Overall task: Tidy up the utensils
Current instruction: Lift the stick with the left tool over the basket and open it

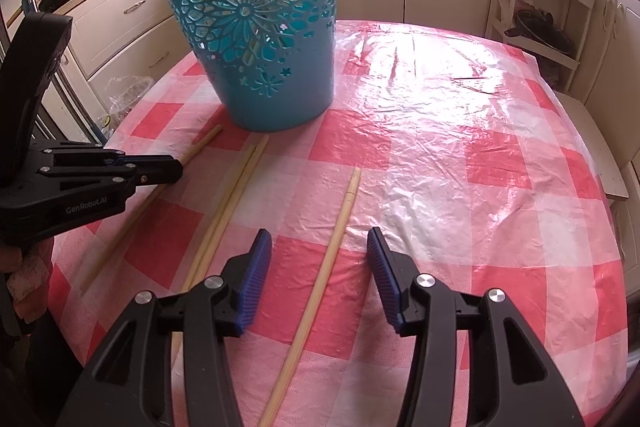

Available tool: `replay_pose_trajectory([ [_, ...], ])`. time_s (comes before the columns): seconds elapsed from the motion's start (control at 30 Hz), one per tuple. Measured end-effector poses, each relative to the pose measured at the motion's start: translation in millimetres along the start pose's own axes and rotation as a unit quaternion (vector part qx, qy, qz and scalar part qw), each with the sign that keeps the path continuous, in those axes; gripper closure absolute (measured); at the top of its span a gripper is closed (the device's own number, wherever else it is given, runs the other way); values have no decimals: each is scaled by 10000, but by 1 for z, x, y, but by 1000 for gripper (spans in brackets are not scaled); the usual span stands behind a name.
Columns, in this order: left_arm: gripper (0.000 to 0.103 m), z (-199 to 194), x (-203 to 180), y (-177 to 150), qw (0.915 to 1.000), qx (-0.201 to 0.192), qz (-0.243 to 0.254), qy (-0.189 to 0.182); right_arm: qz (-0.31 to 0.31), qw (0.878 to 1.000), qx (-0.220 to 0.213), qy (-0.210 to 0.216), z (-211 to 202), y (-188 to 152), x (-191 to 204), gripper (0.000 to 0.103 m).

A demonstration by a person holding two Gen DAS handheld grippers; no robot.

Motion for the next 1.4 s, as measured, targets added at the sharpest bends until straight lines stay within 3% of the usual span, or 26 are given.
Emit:
replay_pose_trajectory([
  [0.17, 92, -1, 3, -2, 9994, 11, 120, 313, -13, 10000, -7, -2, 0, 0, 0, 53],
  [0.27, 98, -2, -2, -2, 9984, -45, 300, 477, -17, 10000, -13, 7, 0, 0, 0, 52],
  [0.47, 98, -32, 3, -2, 9993, -286, -108, 220, 5, 10000, -22, 23, 0, 0, -1, 52],
  [0.6, 98, -78, 19, 17, 9951, -758, -618, -137, 3, 10000, -20, 20, 0, 1, -1, 52],
  [0.8, 98, -158, 25, 97, 9735, -2053, -925, -404, -20, 10000, -17, 15, 1, 1, -1, 51],
  [0.9, 98, -187, 17, 141, 9577, -2698, -880, -471, -9, 10000, -19, 20, 1, 1, -1, 51],
  [1.03, 98, -200, 14, 194, 9335, -3430, -1001, -293, -7, 10000, -21, 22, 1, 1, -1, 50],
  [1.17, 98, -188, 19, 234, 9160, -3829, -1201, 17, -5, 10000, -24, 29, 1, 1, 0, 49],
  [1.4, 98, -145, 19, 264, 9062, -4002, -1298, 429, 15, 10000, -33, 81, 0, 1, 5, 47],
])
Point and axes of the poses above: each gripper's, at about its wrist camera, not at the fingertips, and z roughly the way its jaws point, x to its left, y to its top, the point moved 10 cm from there along z, roughly the way its jaws point, and after that the axes turned 9 degrees about -x, right-handed, at the moved point
